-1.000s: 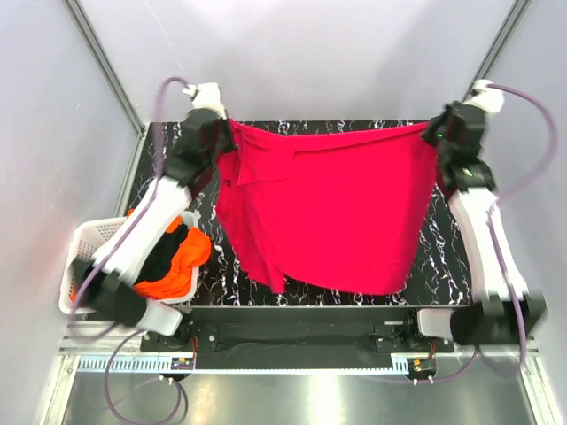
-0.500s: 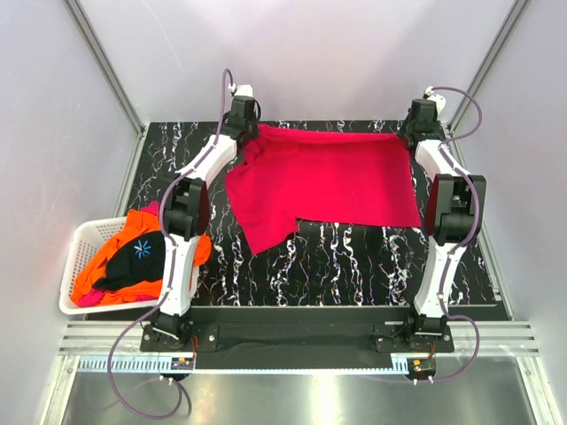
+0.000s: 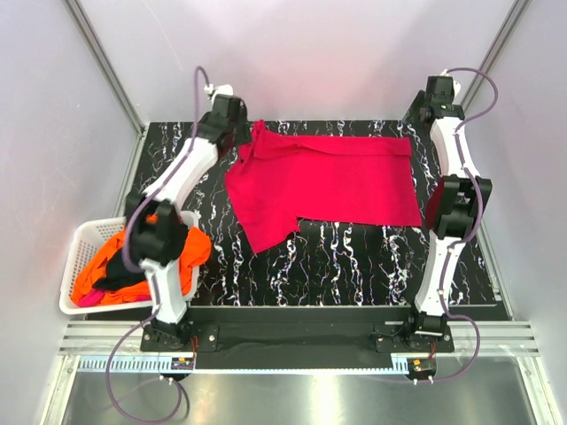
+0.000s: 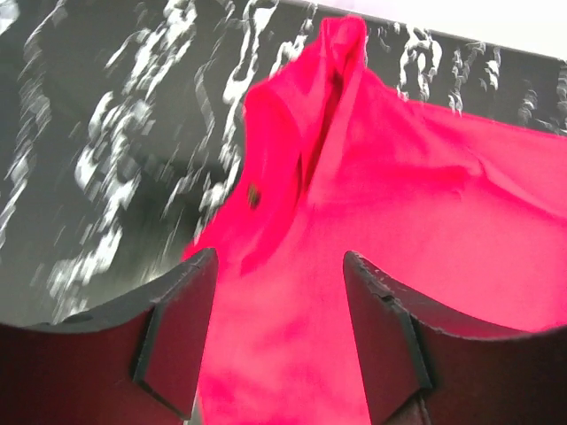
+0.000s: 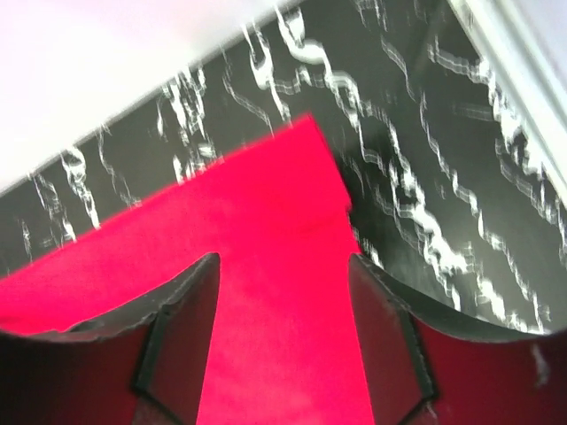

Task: Fold and stack the t-shirts
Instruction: Flatten the tshirt out

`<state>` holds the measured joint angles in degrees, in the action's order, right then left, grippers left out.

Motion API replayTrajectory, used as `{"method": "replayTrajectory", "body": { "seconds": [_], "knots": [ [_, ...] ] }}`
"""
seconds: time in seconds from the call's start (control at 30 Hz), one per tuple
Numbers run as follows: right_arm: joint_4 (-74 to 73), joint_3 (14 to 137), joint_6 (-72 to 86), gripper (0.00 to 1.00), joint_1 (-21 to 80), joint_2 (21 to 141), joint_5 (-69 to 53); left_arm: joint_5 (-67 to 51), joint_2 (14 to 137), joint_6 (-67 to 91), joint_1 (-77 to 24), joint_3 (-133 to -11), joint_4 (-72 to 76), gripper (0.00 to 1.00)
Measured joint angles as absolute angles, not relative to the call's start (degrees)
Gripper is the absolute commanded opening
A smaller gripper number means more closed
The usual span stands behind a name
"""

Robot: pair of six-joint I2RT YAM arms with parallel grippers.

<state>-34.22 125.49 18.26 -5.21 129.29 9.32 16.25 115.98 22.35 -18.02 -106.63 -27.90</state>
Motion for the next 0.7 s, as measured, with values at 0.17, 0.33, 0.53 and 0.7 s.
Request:
{"method": "replayTrajectory", "body": {
  "seconds": [0.17, 0.33, 0.53, 0.7],
  "knots": [
    [-43.7, 116.5, 22.5, 0.75, -5.2, 123.3, 4.9, 16.3, 95.2, 28.1, -21.9, -91.0, -32.4, 0.52],
    [-47.7, 97.8, 26.3, 0.75, -5.1, 113.8, -2.6, 13.6, 83.1, 38.7, -29.3, -76.5, -35.4, 0.47],
    [-48.9, 80.3, 27.4, 0.75, -4.7, 99.8, -7.8, 10.1, 84.1, 51.8, -31.7, -62.8, -39.7, 0.39],
    [-48.9, 73.8, 27.3, 0.75, -4.6, 90.1, -8.9, 9.6, 87.2, 57.6, -33.3, -60.0, -40.8, 0.40]
  ]
}}
